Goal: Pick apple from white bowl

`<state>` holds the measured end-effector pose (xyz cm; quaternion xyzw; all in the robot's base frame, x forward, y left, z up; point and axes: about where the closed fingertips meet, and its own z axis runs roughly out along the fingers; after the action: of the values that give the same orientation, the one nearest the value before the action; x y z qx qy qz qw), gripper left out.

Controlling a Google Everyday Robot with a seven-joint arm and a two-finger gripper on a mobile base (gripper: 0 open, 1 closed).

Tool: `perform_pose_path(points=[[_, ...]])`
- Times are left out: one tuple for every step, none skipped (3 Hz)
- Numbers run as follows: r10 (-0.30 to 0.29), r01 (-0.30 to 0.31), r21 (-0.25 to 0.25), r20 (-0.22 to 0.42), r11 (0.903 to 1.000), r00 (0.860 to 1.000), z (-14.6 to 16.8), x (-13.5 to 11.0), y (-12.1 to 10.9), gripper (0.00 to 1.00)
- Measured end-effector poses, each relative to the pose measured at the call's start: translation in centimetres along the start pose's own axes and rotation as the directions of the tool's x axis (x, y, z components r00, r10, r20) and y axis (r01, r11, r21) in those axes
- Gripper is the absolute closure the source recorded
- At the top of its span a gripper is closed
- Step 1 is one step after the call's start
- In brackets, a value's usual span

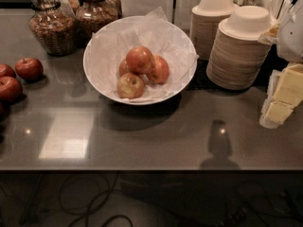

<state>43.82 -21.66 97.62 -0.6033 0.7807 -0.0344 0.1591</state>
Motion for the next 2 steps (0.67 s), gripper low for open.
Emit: perform_pose_path(points=[[-0.003, 0.003, 0.009, 0.010, 1.0000, 1.000, -0.1, -0.3, -0.2, 0.00], [-0.031, 0.030, 0.018, 0.095, 0.9994, 0.995, 0.3, -3.0, -1.7, 0.00]])
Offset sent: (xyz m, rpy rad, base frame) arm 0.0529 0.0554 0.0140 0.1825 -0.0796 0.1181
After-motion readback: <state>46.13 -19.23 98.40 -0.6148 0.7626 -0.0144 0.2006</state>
